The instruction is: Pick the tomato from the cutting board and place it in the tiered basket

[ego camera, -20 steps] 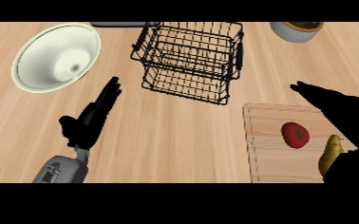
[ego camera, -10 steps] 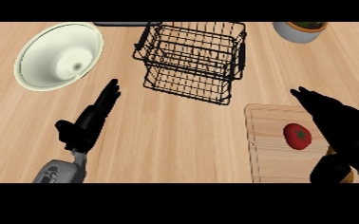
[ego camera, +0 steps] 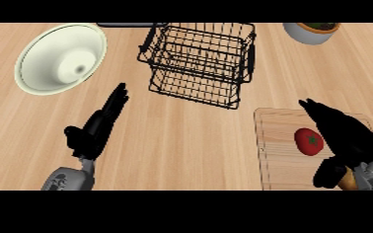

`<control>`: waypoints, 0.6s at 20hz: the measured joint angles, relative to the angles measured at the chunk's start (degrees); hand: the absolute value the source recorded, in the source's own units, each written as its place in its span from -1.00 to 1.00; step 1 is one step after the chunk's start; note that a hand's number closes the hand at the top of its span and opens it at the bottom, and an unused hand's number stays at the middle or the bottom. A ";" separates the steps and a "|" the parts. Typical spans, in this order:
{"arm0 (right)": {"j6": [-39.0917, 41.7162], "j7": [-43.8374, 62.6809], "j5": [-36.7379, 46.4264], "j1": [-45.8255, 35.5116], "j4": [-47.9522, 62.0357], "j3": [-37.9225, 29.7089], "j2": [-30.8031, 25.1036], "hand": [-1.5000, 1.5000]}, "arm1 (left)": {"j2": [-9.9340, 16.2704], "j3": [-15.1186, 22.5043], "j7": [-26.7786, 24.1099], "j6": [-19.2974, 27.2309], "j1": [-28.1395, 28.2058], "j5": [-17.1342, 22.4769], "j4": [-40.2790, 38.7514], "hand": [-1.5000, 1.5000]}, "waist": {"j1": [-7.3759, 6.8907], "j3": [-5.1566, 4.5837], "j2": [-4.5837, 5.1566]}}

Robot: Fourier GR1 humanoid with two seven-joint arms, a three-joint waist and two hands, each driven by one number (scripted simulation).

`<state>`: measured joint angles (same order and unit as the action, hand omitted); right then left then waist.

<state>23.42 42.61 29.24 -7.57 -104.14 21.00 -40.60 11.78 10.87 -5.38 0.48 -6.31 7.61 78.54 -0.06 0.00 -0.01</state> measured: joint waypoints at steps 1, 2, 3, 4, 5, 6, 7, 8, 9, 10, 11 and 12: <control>-0.07 -0.71 1.08 0.69 0.37 -0.30 0.48 -1.00 | 0.44 -0.78 -0.01 -0.77 -0.21 0.15 -0.10 0.00 | 0.03 0.01 0.01; 0.10 -1.18 2.01 0.09 1.90 -0.80 1.20 -1.00 | 0.41 -1.12 -0.27 -1.06 -0.08 -0.03 -0.45 0.00 | 0.00 0.02 0.01; 0.16 -1.61 2.78 0.68 2.26 -1.46 1.72 -1.00 | 0.48 -1.42 0.17 -1.58 0.14 0.03 0.06 0.00 | 0.01 0.01 0.01; -0.05 -2.40 3.74 1.12 3.35 -1.79 2.28 -1.00 | 0.05 -1.45 -0.45 -1.63 0.24 -0.42 -0.34 0.00 | 0.03 0.00 0.00; -0.01 -2.42 4.80 1.10 4.20 -1.84 3.32 -1.00 | -0.46 -1.39 -0.97 -1.64 0.52 -0.88 -0.76 0.00 | 0.03 0.01 0.01; -0.82 -2.84 5.95 2.01 4.76 -1.81 4.15 -1.00 | -0.47 -1.42 -0.25 -1.64 0.66 -1.13 0.16 0.00 | 0.03 0.00 0.00; -0.53 -3.40 6.70 1.83 5.69 -2.50 4.79 -1.00 | -0.63 -1.79 -0.24 -1.97 0.28 -1.38 -0.44 0.00 | 0.04 0.02 0.00; -0.39 -4.07 7.26 2.48 6.00 -3.17 5.23 -1.00 | -0.79 -2.22 -0.54 -2.35 0.05 -1.55 -1.03 0.00 | 0.07 0.01 0.00; 0.01 -5.01 7.55 2.71 6.59 -4.08 5.34 -1.00 | -1.14 -2.24 0.34 -1.99 0.22 -1.86 -0.02 0.00 | 0.06 0.01 0.00; -1.12 -6.51 8.55 3.26 7.95 -4.20 5.77 -1.00 | -0.56 -3.07 0.43 -3.01 -0.11 -1.30 -0.22 0.00 | 0.06 -0.01 0.00; -1.19 -7.58 9.18 4.09 8.25 -4.73 5.95 -1.00 | -0.78 -3.44 0.27 -3.29 -0.62 -1.50 -0.79 0.00 | 0.10 0.01 0.00; -1.35 -9.14 9.83 3.94 9.94 -5.30 6.20 -1.00 | -0.81 -3.72 0.34 -3.54 -0.37 -1.55 -0.40 0.00 | 0.07 0.01 0.00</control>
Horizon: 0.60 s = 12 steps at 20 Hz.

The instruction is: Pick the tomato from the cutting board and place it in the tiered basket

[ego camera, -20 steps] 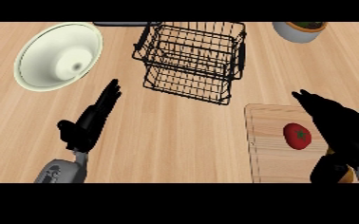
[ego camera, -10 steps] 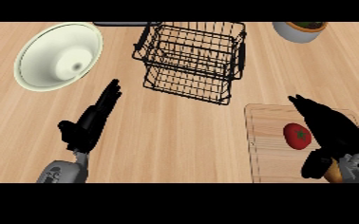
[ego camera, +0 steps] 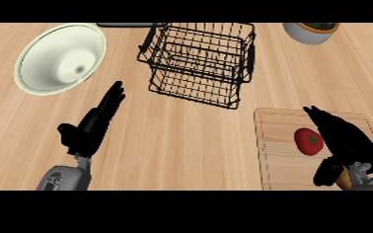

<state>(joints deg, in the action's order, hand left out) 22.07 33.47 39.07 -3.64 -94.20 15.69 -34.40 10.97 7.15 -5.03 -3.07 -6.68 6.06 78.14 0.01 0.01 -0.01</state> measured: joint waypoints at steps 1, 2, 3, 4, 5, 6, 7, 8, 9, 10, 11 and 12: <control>0.00 -1.31 0.44 -0.15 1.45 -0.53 0.19 -1.00 | -0.77 0.24 0.24 0.50 -0.52 -0.64 -0.40 0.00 | 0.00 0.00 0.01; 0.02 -1.84 1.29 -0.47 2.31 -0.63 1.15 -1.00 | -1.41 0.44 0.05 0.75 -0.21 -1.22 -0.36 0.00 | -0.01 0.00 0.01; 0.65 -2.29 1.55 -0.63 2.58 -1.04 1.24 -1.00 | -0.80 -0.08 0.83 -0.09 0.60 -0.54 1.27 0.00 | -0.07 0.01 0.01; 0.38 -3.67 2.07 -0.50 3.59 -1.66 1.27 -1.00 | -1.23 -0.10 -0.13 -0.01 0.90 -1.09 0.43 0.00 | -0.06 0.01 -0.01; 0.50 -3.95 2.97 -0.64 4.04 -1.87 2.18 -1.00 | -1.26 -0.22 -0.18 -0.35 1.43 -1.37 1.01 0.00 | -0.05 0.00 0.00; 0.49 -4.67 3.79 -0.97 5.21 -1.94 2.95 -1.00 | -1.40 -0.51 -0.89 -0.66 1.46 -1.65 0.22 0.00 | -0.06 -0.01 0.00; 0.71 -5.61 4.28 -0.18 4.90 -2.40 2.99 -1.00 | -1.49 -0.93 -1.08 -1.07 1.27 -1.69 -0.16 0.00 | -0.03 0.00 0.00; -0.16 -6.68 5.27 0.15 5.85 -2.38 3.54 -1.00 | -1.52 -1.42 -0.46 -1.21 0.42 -1.65 -0.32 0.00 | -0.01 -0.01 0.00; 0.38 -7.50 5.30 -0.41 6.57 -3.32 3.61 -1.00 | -1.90 -1.11 -0.01 -1.02 1.06 -2.05 0.70 0.00 | -0.04 0.01 0.01; 0.26 -8.40 5.74 -1.07 7.80 -3.93 4.20 -1.00 | -2.30 -1.01 0.49 -0.82 0.95 -2.49 0.97 0.00 | -0.05 0.00 0.00; 0.64 -8.36 6.08 -0.99 7.50 -4.25 4.90 1.00 | -2.35 -0.96 0.20 -0.83 1.72 -3.02 1.52 0.00 | -0.05 0.00 0.00; 0.23 -9.39 6.34 -0.86 7.84 -4.56 5.34 1.00 | -2.95 -0.81 0.53 -0.53 1.71 -3.27 1.77 0.00 | -0.05 -0.01 -0.02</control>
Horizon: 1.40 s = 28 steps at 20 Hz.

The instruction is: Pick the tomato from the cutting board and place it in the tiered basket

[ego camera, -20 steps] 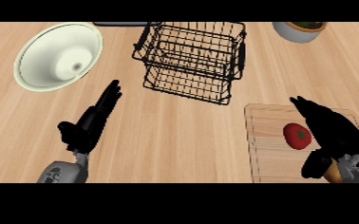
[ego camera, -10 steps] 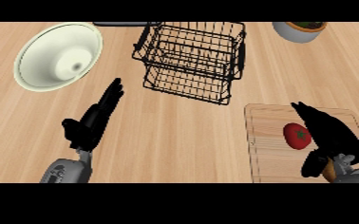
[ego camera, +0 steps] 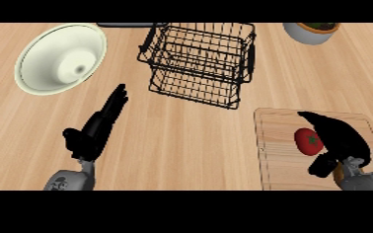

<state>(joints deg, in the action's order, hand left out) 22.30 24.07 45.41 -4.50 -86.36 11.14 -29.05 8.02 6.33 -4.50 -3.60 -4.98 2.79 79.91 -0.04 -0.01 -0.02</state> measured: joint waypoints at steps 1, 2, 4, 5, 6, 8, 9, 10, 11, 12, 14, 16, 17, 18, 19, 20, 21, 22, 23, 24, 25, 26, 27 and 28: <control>-1.10 -1.29 -0.12 -0.79 1.37 -0.17 1.00 1.00 | -0.04 -0.16 0.14 -0.09 -0.58 -0.04 -0.45 0.00 | -0.04 0.01 0.03; -2.85 -3.23 0.00 -1.11 2.69 -0.44 1.54 1.00 | 0.03 -0.41 -0.09 -0.35 -0.81 0.06 -0.79 0.00 | -0.08 0.02 0.06; -4.75 -5.77 0.62 -1.74 3.79 -0.90 2.17 1.00 | -0.01 -0.52 -0.38 -0.83 -0.21 0.04 -0.50 0.00 | -0.11 0.03 0.05; -5.71 -7.07 1.06 -2.30 4.68 -1.09 2.54 1.00 | 0.22 -0.76 -0.37 -1.16 0.00 0.05 -0.41 0.00 | -0.12 0.02 0.05; -6.50 -8.03 1.47 -1.97 4.56 -1.21 2.97 1.00 | 0.20 -1.11 -0.64 -1.29 -0.15 -0.03 -0.76 0.00 | -0.08 0.00 0.03; -6.91 -9.05 2.30 -1.59 3.66 -1.41 3.58 1.00 | 0.00 -1.70 -0.78 -1.39 -1.08 -0.42 -2.10 0.00 | 0.00 0.00 0.03; -6.62 -8.84 2.69 -1.47 2.74 -1.35 4.25 1.00 | -0.03 -1.94 -0.30 -1.63 -1.30 -0.39 -2.04 0.00 | 0.04 0.00 0.02; -7.04 -9.46 3.19 -0.72 2.27 -1.41 4.70 1.00 | -0.17 -2.15 -0.59 -1.95 -1.28 -0.44 -2.37 0.00 | 0.05 -0.01 0.00; -7.76 -10.43 3.85 -0.59 2.84 -1.76 4.96 1.00 | -0.78 -2.15 -0.70 -1.53 -1.59 -0.87 -2.79 0.00 | 0.06 0.00 0.01; -8.39 -11.13 4.56 -0.41 3.20 -1.91 5.36 1.00 | -1.33 -1.88 -1.41 -1.21 -1.44 -1.59 -3.32 0.00 | 0.06 -0.02 -0.01; -8.05 -11.11 5.15 0.00 1.97 -2.76 5.74 1.00 | -1.36 -1.97 -1.15 -1.31 -0.81 -2.01 -2.06 0.00 | 0.06 0.00 -0.01; -8.29 -10.97 5.54 -0.29 2.63 -4.61 5.20 1.00 | -1.10 -2.44 -0.31 -1.84 -1.14 -1.65 -1.36 0.00 | 0.06 0.00 0.00; -8.67 -11.10 5.48 0.40 2.65 -5.79 4.54 1.00 | -1.12 -2.76 -0.39 -1.90 -1.68 -1.56 -1.95 0.00 | 0.14 0.00 0.00; -8.58 -11.02 5.12 0.40 3.01 -7.43 3.57 1.00 | -1.42 -2.65 -0.46 -1.69 -1.67 -1.75 -2.03 0.00 | 0.18 0.01 0.00; -8.85 -10.51 5.17 0.50 3.46 -8.63 3.14 1.00 | -1.05 -3.04 -0.05 -2.21 -1.85 -1.33 -2.03 0.00 | 0.19 0.00 0.00; -9.46 -10.12 5.42 1.15 3.27 -9.57 2.87 1.00 | -0.75 -3.42 -0.28 -2.68 -2.11 -1.11 -2.52 0.00 | 0.24 0.00 0.00; -10.23 -10.13 5.73 1.30 3.81 -10.55 2.55 1.00 | -0.63 -3.46 0.53 -2.71 -2.05 -1.08 -1.72 0.00 | 0.20 0.00 -0.01; -11.03 -10.07 6.09 1.57 3.71 -11.39 2.32 1.00 | -0.96 -3.43 0.41 -2.47 -2.11 -1.28 -1.88 0.00 | 0.21 0.01 -0.01; -11.66 -10.07 6.25 2.08 2.94 -12.18 2.13 1.00 | -1.14 -3.52 0.13 -2.40 -2.29 -1.40 -2.23 0.00 | 0.25 0.01 -0.01; -12.46 -9.93 6.29 2.05 2.44 -12.88 2.36 1.00 | -0.87 -3.75 -0.32 -2.81 -1.95 -1.32 -2.41 0.00 | 0.24 0.01 -0.01; -12.04 -9.79 5.03 1.54 1.26 -14.30 2.12 1.00 | -0.61 -3.92 -0.01 -3.10 -1.66 -1.09 -2.05 0.00 | 0.25 0.02 -0.03; -12.21 -9.66 3.58 1.29 -0.07 -15.45 2.72 1.00 | -0.65 -4.05 -0.82 -3.05 -1.67 -1.30 -2.91 0.00 | 0.42 0.00 -0.05; -12.30 -9.95 1.80 1.40 -1.50 -16.53 3.41 1.00 | -0.87 -3.81 -0.84 -3.01 -1.18 -1.38 -2.69 0.00 | 0.50 -0.01 -0.11; -11.82 -9.95 -0.11 1.07 -3.17 -17.43 4.06 1.00 | -0.71 -3.97 -0.70 -3.13 -0.94 -1.20 -2.28 0.00 | 0.52 -0.01 -0.16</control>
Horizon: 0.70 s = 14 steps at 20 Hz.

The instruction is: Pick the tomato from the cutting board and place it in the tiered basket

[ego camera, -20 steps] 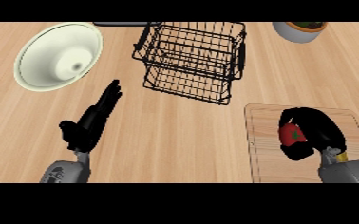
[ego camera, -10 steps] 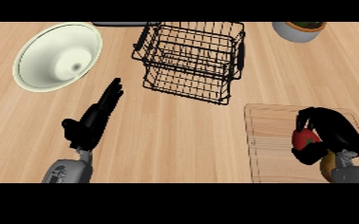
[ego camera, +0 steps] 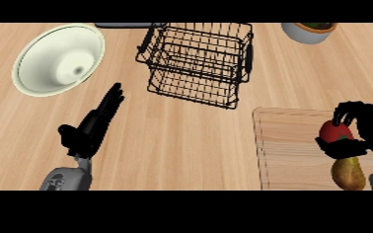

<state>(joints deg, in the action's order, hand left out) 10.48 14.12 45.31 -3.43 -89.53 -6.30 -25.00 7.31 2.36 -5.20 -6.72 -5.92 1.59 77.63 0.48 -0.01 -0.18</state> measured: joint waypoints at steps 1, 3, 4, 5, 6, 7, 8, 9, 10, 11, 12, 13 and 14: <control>0.35 -0.10 -2.31 -0.70 -1.34 -0.96 1.01 1.00 | 0.03 -0.19 -0.13 0.09 -0.08 -0.01 -0.23 0.00 | 0.09 -0.01 -0.03; 0.87 0.10 -6.39 -1.83 -5.22 -2.91 2.47 1.00 | 0.16 -0.17 0.23 -0.08 -0.09 0.00 -0.09 0.00 | 0.29 -0.01 -0.13; 1.29 0.81 -7.85 -2.29 -7.89 -3.43 3.05 1.00 | 0.07 -0.02 -0.23 0.00 0.39 -0.24 -0.08 0.00 | 0.33 -0.02 -0.17; 1.20 0.94 -9.03 -2.95 -9.41 -4.04 3.53 1.00 | 0.15 -0.08 -0.02 -0.02 -0.03 -0.30 -0.11 0.00 | 0.27 -0.03 -0.14; 1.51 2.11 -9.81 -3.70 -11.96 -4.02 4.14 1.00 | -0.18 0.07 0.64 0.18 -0.40 -0.28 0.13 0.00 | 0.25 -0.02 -0.15; 2.12 3.32 -10.62 -4.18 -14.52 -4.13 4.44 1.00 | 0.29 -0.44 0.14 -0.32 -0.47 0.00 -0.41 0.00 | 0.22 -0.03 -0.12; 3.61 5.10 -11.89 -5.26 -17.02 -4.54 4.18 1.00 | 0.08 -0.37 -0.06 -0.10 -0.48 -0.22 -0.50 0.00 | 0.17 -0.03 -0.11; 4.78 7.44 -12.58 -6.50 -19.24 -4.13 4.52 1.00 | -0.05 -0.26 0.55 -0.08 -0.39 -0.14 0.18 0.00 | 0.03 -0.04 -0.11; 5.51 9.35 -13.19 -8.47 -20.19 -3.94 4.79 1.00 | 0.03 -0.35 0.16 -0.17 -0.34 -0.24 -0.05 0.00 | -0.13 -0.05 -0.07; 6.73 11.91 -13.88 -10.52 -21.61 -3.84 4.74 1.00 | -0.28 0.15 0.83 0.08 0.03 -0.48 1.17 0.00 | -0.30 -0.04 -0.06; 8.04 14.52 -14.68 -12.86 -22.64 -3.68 4.66 1.00 | -0.54 0.19 0.84 0.13 -0.42 -0.56 0.63 0.00 | -0.35 -0.04 -0.03; 8.41 17.04 -14.67 -15.08 -22.92 -2.94 5.26 1.00 | -0.49 0.10 0.62 -0.16 -0.35 -0.47 0.51 0.00 | -0.47 -0.06 -0.01; 9.57 19.65 -15.57 -17.73 -23.08 -2.94 5.25 1.00 | -0.47 0.13 1.29 -0.30 -0.34 -0.31 1.20 0.00 | -0.59 -0.05 0.02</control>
<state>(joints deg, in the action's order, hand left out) 20.05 33.77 29.73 -21.16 -112.61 -9.23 -19.74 6.84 2.49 -3.92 -7.02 -6.26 1.28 78.82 -0.11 -0.06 -0.16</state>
